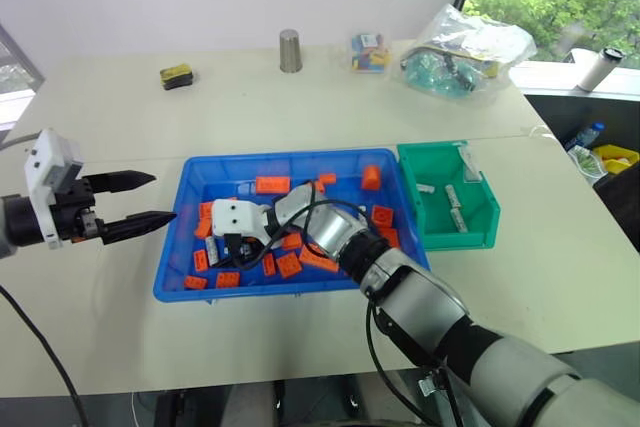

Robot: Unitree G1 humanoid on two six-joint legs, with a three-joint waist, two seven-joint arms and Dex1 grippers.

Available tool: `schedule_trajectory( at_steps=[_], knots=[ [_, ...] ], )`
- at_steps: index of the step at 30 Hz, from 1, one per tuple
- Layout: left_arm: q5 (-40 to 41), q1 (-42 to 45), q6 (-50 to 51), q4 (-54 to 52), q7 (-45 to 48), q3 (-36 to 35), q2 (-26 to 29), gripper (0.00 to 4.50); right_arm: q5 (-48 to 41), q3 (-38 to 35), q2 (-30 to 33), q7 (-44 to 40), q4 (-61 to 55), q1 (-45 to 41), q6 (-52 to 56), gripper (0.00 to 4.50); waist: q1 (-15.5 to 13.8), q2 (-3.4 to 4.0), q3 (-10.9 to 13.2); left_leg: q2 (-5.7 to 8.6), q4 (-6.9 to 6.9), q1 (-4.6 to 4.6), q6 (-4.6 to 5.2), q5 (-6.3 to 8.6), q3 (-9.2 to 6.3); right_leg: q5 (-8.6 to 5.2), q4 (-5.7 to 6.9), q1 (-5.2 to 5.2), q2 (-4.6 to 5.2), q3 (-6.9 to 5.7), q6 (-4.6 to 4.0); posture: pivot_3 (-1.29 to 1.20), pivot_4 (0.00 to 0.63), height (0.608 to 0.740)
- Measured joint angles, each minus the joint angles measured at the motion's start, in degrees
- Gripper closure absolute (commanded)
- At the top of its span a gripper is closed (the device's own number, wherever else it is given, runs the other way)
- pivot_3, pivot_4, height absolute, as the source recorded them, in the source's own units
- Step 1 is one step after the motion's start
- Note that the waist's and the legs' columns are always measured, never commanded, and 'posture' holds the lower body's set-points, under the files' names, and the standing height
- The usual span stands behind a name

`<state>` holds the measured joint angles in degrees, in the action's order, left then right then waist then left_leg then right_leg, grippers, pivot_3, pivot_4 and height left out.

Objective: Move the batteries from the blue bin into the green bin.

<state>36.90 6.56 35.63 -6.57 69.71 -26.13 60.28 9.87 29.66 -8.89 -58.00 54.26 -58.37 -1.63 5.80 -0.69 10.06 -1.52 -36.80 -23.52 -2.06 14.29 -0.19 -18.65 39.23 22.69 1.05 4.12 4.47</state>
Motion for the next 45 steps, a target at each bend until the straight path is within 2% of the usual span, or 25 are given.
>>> schedule_trajectory(
  at_steps=[5, 8, 12, 14, 16, 20, 26, 32, 35, 37, 39, 45],
  knots=[
    [0.02, 0.16, -0.02, -0.01, -0.11, 0.09, -0.05, 0.00, 0.05, -0.77, 0.40, -0.41, -1.27, 0.39, 1.18, 2.18, -0.14, 0.00, 0.00, 0.01, 0.00, 0.00, 0.00, 0.00, 0.00, 0.00, -0.01, 0.00, 0.03, -0.01, 0.00, 0.00, 0.150, 0.740],
    [1.00, 1.08, 0.53, -0.81, -0.58, 0.35, -0.73, 0.00, -0.78, -2.21, 3.22, -0.97, -8.25, 3.30, 6.50, 2.18, -0.50, -0.01, 0.00, 0.05, 0.00, -0.05, -0.01, 0.00, -0.02, 0.00, -0.06, -0.03, 0.11, -0.06, 0.00, 0.00, 0.150, 0.740],
    [2.35, 2.90, 1.41, -3.26, -1.39, 2.94, -2.64, 0.00, -7.20, -10.29, 11.69, -1.44, -31.25, 10.13, 25.49, 2.18, -1.51, -0.02, -0.01, 0.20, -0.06, -0.45, 0.01, -0.01, -0.01, 0.01, -0.09, 0.31, 0.40, -0.35, 0.01, 0.00, 0.150, 0.740],
    [3.24, 4.76, 2.12, -4.88, -1.97, 4.80, -4.15, 0.00, -11.70, -17.02, 16.09, -0.24, -44.28, 11.54, 37.53, 2.18, -2.01, -0.02, -0.01, 0.19, -0.17, -0.92, 0.02, -0.01, -0.05, 0.01, -0.04, 0.73, 0.40, -0.43, 0.02, 0.00, 0.150, 0.740],
    [4.59, 7.32, 3.09, -6.28, -2.45, 7.03, -5.42, 0.00, -15.86, -23.79, 19.85, 1.98, -55.07, 12.00, 48.00, 2.18, -2.31, -0.07, -0.04, 0.18, -0.16, -0.97, 0.02, -0.01, -0.10, 0.01, -0.05, 0.77, 0.40, -0.56, 0.03, 0.00, 0.150, 0.740],
    [6.95, 14.26, 4.89, -7.67, -2.80, 10.91, -7.30, 0.00, -20.33, -34.12, 28.20, 7.66, -66.69, 14.32, 62.71, 2.18, -2.77, -0.06, -0.04, 0.21, -0.18, -0.96, 0.03, -0.02, -0.08, 0.01, -0.10, 0.72, 0.40, -0.57, 0.03, 0.00, 0.150, 0.740],
    [7.58, 20.43, 5.54, -6.48, -1.28, 15.52, -8.58, 0.00, -23.09, -42.09, 41.16, 11.19, -74.51, 23.00, 71.28, 2.18, -3.21, 0.00, 0.00, 0.23, -0.22, -0.94, 0.09, -0.05, -0.03, 0.00, -0.08, 0.68, 0.27, -0.55, 0.04, 0.00, 0.150, 0.740],
    [7.28, 23.15, 5.24, -3.80, 1.01, 17.76, -8.88, 0.00, -25.16, -48.42, 48.08, 13.51, -78.24, 34.75, 72.67, 2.18, -3.30, -0.02, 0.00, 0.11, -0.36, -0.91, 0.10, -0.05, 0.00, 0.00, -0.09, 0.57, -0.13, -0.41, 0.06, 0.00, 0.150, 0.740],
    [6.72, 23.53, 4.98, -2.87, 1.46, 18.49, -8.89, 0.00, -26.20, -49.05, 48.23, 15.03, -78.25, 37.56, 72.45, 0.64, -3.00, -0.02, 0.01, -0.06, -0.40, -0.82, 0.10, -0.05, 0.10, 0.04, -0.07, 0.57, -0.39, -0.23, 0.07, 0.00, 0.150, 0.740],
    [6.44, 23.68, 4.85, -2.59, 1.77, 18.58, -8.89, 0.00, -26.33, -49.19, 48.27, 16.64, -78.15, 37.64, 71.64, 0.14, -3.02, -0.02, 0.01, -0.10, -0.42, -0.79, 0.12, -0.07, 0.10, 0.04, -0.02, 0.57, -0.45, -0.21, 0.06, 0.00, 0.150, 0.740],
    [6.19, 23.83, 4.84, -2.24, 1.97, 18.56, -8.82, 0.00, -26.44, -48.80, 48.36, 18.19, -76.98, 35.96, 70.18, 0.14, -3.03, 0.01, 0.03, -0.12, -0.44, -0.78, 0.13, -0.08, 0.11, 0.05, 0.00, 0.57, -0.48, -0.21, 0.06, 0.00, 0.150, 0.740],
    [5.88, 23.78, 4.84, -1.97, 2.32, 18.50, -8.48, 0.00, -31.70, -45.06, 47.73, 18.02, -77.24, 20.55, 67.71, 0.14, -3.02, 0.05, 0.07, -0.19, -0.40, -0.79, 0.14, -0.08, 0.15, 0.05, 0.01, 0.59, -0.49, -0.21, 0.06, 0.00, 0.150, 0.740]
  ],
)
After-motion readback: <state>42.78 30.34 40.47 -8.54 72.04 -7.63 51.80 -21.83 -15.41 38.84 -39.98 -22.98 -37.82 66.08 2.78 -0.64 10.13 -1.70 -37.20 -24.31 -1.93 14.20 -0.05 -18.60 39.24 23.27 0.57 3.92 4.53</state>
